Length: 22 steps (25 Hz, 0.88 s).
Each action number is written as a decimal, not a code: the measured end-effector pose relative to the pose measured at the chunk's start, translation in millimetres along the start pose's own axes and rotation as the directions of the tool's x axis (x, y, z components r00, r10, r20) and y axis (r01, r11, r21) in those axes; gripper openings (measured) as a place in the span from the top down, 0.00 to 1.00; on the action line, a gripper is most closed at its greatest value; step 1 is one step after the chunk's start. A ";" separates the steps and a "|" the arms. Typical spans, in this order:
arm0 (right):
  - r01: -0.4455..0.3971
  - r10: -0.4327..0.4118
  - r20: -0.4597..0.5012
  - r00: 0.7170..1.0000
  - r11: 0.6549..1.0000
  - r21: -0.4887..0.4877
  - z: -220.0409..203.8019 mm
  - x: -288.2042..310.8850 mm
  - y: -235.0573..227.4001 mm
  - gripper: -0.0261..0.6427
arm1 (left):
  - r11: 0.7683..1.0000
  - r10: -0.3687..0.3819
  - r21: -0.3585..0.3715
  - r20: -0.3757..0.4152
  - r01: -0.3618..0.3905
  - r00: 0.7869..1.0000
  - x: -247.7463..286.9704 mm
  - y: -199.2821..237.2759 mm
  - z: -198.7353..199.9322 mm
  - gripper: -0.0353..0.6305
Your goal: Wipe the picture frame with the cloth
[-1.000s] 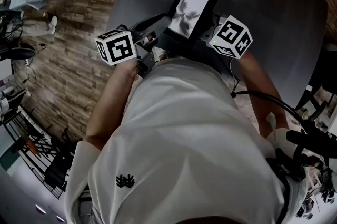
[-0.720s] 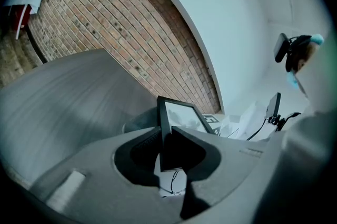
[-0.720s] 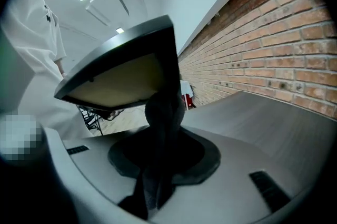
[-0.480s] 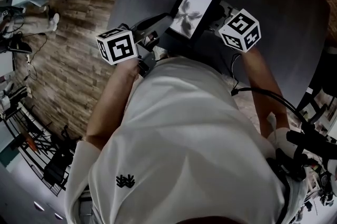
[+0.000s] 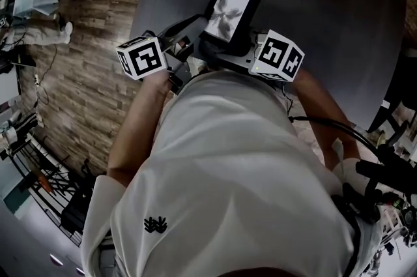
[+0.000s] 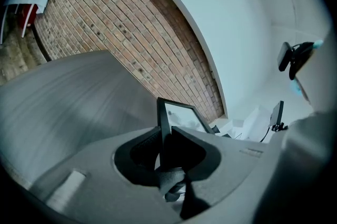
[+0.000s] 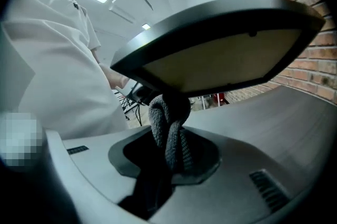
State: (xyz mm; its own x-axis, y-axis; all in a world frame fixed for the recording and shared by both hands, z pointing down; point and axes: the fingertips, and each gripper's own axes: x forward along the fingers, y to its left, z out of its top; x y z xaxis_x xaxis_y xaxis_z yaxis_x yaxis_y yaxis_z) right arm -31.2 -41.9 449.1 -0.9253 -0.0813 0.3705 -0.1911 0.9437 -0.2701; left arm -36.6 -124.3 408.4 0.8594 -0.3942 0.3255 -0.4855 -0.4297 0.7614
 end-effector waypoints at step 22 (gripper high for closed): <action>0.390 -0.396 -0.004 0.918 0.903 0.178 -22.3 -92.2 -112.3 0.80 | 1.000 0.026 0.005 -0.060 -0.025 0.998 -2.5 27.7 -10.6 0.84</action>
State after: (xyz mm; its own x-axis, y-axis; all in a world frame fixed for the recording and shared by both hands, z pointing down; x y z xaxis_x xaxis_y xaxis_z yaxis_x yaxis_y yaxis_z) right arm 82.9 -133.2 465.2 -0.7730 -0.4469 0.4503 -0.5918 0.7638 -0.2578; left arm -50.5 -126.6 434.6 0.8548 -0.3557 0.3778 -0.5078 -0.4238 0.7500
